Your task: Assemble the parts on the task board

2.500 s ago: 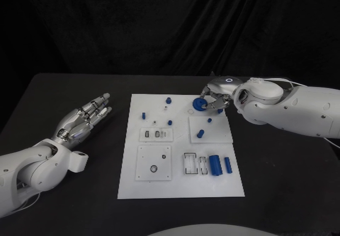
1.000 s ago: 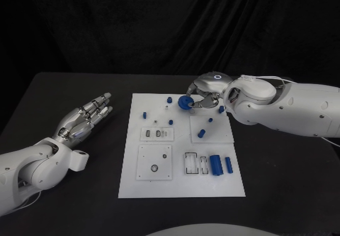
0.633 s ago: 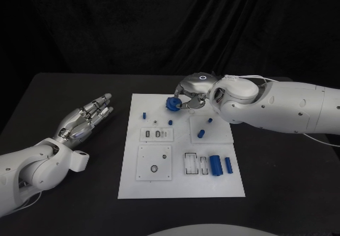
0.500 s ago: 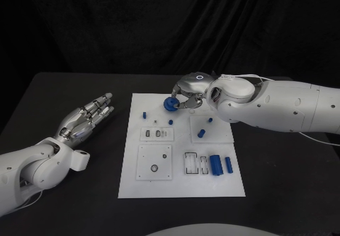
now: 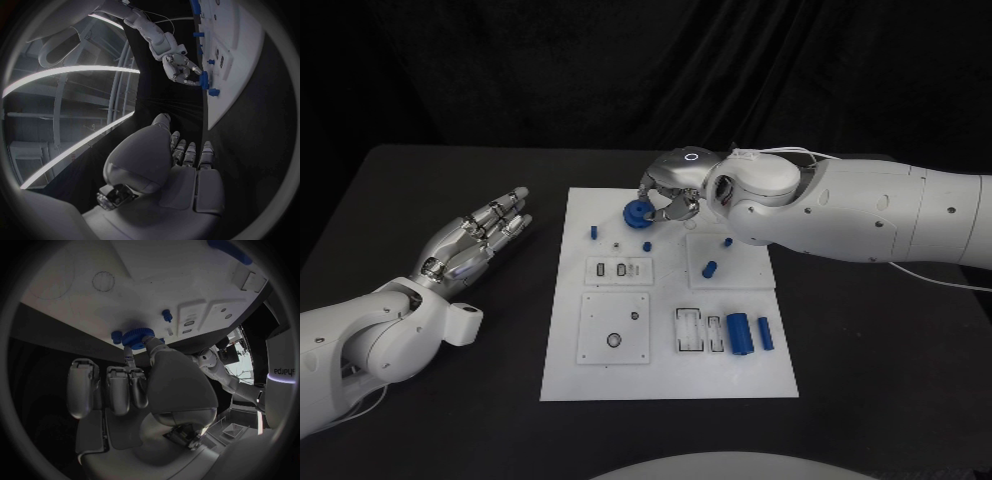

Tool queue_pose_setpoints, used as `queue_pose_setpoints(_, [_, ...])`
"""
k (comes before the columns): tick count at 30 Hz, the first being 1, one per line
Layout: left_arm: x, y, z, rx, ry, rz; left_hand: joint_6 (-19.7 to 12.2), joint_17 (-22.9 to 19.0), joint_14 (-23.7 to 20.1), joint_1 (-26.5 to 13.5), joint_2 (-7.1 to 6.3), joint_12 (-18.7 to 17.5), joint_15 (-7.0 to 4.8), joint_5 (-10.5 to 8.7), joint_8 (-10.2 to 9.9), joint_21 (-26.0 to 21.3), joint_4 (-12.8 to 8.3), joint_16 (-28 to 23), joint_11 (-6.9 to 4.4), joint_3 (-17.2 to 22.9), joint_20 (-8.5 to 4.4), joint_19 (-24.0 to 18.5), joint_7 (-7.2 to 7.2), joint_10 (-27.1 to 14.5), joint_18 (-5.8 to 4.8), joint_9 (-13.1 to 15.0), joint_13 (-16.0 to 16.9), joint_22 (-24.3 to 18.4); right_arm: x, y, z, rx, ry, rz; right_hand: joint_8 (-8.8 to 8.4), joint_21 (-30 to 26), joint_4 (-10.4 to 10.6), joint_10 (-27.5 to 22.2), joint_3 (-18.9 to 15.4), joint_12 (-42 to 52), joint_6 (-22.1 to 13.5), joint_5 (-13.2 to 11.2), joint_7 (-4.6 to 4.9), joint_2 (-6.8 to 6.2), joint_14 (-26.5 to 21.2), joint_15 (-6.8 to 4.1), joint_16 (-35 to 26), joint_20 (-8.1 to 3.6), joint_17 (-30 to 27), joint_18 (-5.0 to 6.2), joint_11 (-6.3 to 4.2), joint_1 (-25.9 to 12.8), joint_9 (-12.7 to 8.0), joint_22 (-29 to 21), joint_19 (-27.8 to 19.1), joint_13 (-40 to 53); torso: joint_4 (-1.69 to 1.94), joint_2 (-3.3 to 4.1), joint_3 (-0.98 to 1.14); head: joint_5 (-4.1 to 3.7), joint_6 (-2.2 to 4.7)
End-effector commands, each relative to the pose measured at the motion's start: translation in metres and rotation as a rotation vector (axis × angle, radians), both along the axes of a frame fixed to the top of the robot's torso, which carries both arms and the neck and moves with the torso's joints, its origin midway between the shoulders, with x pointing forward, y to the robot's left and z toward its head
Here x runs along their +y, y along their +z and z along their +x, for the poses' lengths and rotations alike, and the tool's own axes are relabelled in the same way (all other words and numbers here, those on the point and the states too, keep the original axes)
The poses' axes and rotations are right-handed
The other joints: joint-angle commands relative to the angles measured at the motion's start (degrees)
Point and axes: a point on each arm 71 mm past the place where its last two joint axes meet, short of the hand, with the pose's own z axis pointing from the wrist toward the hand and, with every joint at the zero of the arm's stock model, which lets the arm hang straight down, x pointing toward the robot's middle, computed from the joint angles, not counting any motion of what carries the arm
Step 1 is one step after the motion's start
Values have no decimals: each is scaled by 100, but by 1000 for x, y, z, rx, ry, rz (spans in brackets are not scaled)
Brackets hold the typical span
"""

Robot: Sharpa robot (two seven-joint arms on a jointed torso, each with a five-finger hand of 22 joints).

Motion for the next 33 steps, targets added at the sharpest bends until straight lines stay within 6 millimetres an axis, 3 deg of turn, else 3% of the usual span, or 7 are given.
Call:
queue_pose_setpoints(1, [-1, 12, -2, -128, -22, -90, 8, -8, -3, 27, -51, -35, 38, 11, 13, -20, 3, -21, 49, 33, 41, -4, 34, -1, 87, 9, -7, -5, 0, -3, 0, 17, -2, -25, -137, -84, 1, 596, 60, 15, -194, -59, 30, 0, 549, 28, -49, 27, 1367, -24, 57, -65, -51, 778, -25, 1510, -11, 0, 1, 8, -2])
queue_pose_setpoints(9, [-1, 11, -2, -127, -23, -90, 4, -8, -3, 25, -56, -38, 42, 12, 12, -20, 0, -21, 52, 45, 41, -4, 45, -4, 82, 9, -8, -5, 0, -4, 1, 25, -6, -33, -417, -199, -38, 596, 147, 15, -673, -85, 59, -48, 521, 53, -128, 57, 1291, 3, 82, -83, -240, 723, -81, 1510, -17, -2, 7, 9, -20])
queue_pose_setpoints(15, [-1, 11, -2, -126, -23, -89, 6, -8, -3, 24, -58, -38, 42, 12, 12, -20, -1, -21, 57, 49, 44, -4, 47, -5, 88, 9, -8, -5, -1, -4, 0, 24, -5, -31, -426, -292, -93, 596, 176, 15, -936, -111, 94, -74, 502, 80, -182, 78, 1242, 23, 110, -78, -357, 675, -128, 1510, -21, -1, 8, 14, -25])
queue_pose_setpoints(26, [-1, 11, -2, -126, -23, -89, -1, -8, -3, 21, -65, -36, 45, 13, 11, -20, -5, -21, 68, 62, 47, -4, 64, 0, 89, 8, -6, -5, -4, -4, -3, 20, 0, -20, -420, -365, -122, 596, 191, 15, -1030, -146, 96, -74, 484, 89, -230, 89, 1197, 41, 117, -71, -405, 634, -167, 1510, -14, 0, 7, 2, -31])
queue_pose_setpoints(31, [1, 11, -2, -126, -20, -88, 4, -8, -3, 21, -69, -34, 48, 16, 12, -20, -8, -21, 72, 72, 46, -4, 66, 3, 82, 9, -6, -5, -16, 0, -6, -12, -10, 16, -382, -354, -109, 596, 178, 15, -1004, -283, 101, -65, 493, 89, -207, 92, 1223, 35, 119, -120, -431, 651, -153, 1510, -19, -1, 8, 24, -20])
queue_pose_setpoints(33, [2, 12, -3, -127, -17, -87, 10, -8, -3, 19, -70, -33, 47, 18, 13, -20, -8, -21, 72, 75, 48, -4, 67, 6, 89, 10, -5, -5, -24, 4, -8, -27, -19, 31, -365, -342, -84, 596, 153, 15, -968, -451, 101, -58, 499, 90, -196, 94, 1235, 31, 121, -166, -446, 667, -139, 1510, -16, 2, 7, 27, -13])
